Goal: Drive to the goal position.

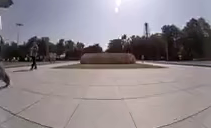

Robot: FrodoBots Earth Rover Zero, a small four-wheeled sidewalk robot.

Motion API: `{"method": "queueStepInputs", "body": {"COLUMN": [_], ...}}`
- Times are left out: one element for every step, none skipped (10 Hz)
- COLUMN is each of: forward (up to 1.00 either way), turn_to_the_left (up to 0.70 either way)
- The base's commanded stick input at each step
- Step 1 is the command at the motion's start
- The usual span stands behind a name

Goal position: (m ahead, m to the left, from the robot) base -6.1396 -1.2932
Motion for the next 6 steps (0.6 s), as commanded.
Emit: {"method": "queueStepInputs", "body": {"forward": [1.00,1.00,1.00,1.00,1.00,1.00], "turn_to_the_left": [0.34,0.31,0.30,0.29,0.29,0.28]}}
